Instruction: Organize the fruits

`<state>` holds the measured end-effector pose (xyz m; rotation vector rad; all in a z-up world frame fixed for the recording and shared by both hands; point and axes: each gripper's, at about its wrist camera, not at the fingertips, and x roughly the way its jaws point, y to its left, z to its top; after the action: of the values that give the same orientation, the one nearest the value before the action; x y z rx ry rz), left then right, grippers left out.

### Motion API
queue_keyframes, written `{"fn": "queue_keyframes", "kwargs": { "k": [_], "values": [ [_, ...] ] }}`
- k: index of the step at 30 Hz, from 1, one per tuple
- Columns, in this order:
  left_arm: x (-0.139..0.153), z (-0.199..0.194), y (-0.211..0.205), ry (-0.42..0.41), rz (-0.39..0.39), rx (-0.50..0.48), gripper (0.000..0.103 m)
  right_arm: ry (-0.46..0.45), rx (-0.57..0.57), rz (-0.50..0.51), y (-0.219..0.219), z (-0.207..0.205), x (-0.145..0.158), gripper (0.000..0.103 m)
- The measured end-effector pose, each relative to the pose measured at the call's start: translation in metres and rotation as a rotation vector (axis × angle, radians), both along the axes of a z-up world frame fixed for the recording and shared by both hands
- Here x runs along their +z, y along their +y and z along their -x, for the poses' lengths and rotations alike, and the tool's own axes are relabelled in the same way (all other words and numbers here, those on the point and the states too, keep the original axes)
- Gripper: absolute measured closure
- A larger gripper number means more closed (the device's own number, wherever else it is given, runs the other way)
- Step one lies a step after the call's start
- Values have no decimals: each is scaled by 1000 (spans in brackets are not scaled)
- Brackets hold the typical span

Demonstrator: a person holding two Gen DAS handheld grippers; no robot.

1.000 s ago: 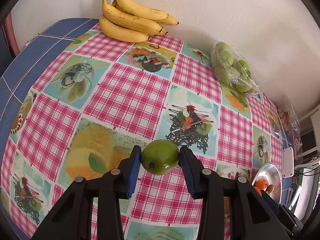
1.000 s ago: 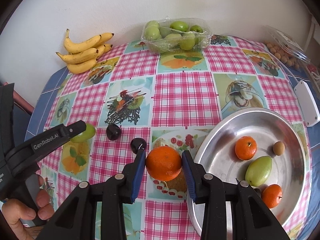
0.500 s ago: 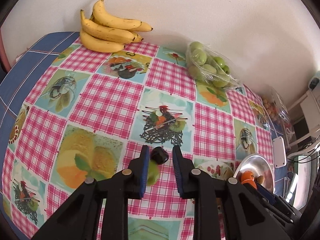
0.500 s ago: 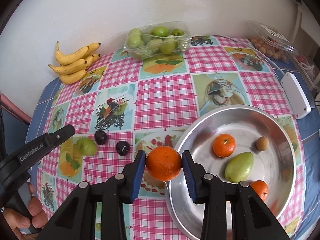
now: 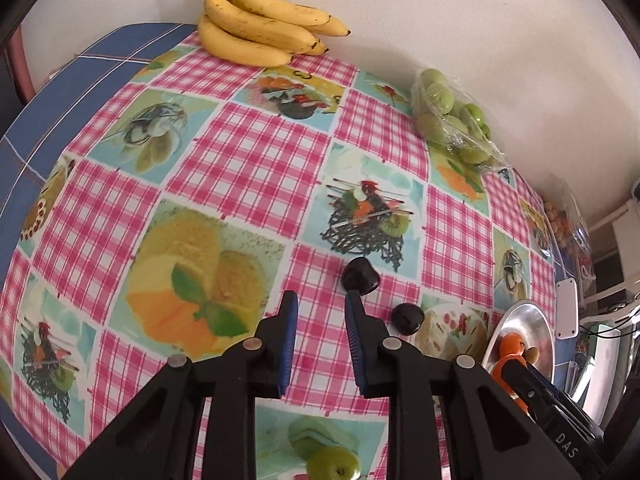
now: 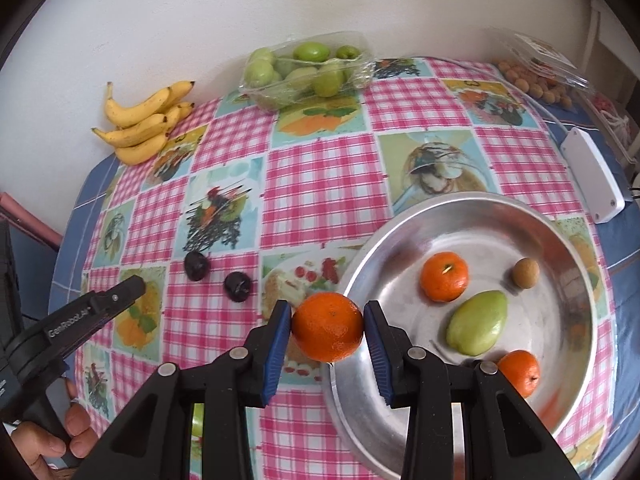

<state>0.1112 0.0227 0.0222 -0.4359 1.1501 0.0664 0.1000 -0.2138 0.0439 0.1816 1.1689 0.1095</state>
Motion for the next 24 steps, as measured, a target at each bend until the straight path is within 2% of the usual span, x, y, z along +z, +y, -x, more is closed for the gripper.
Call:
{"fn": "queue_keyframes", "kwargs": {
  "k": [7, 11, 16, 24],
  "values": [
    [-8, 24, -14, 24, 14, -38, 78, 1, 50, 19, 16, 24, 0, 63],
    [-10, 40, -19, 28, 8, -45, 68, 0, 53, 17, 14, 39, 0, 63],
    [-8, 51, -19, 19, -5, -38, 67, 3, 52, 23, 13, 57, -2, 63],
    [-25, 58, -13, 81, 60, -25, 67, 14, 67, 43, 20, 65, -6, 63]
  ]
}}
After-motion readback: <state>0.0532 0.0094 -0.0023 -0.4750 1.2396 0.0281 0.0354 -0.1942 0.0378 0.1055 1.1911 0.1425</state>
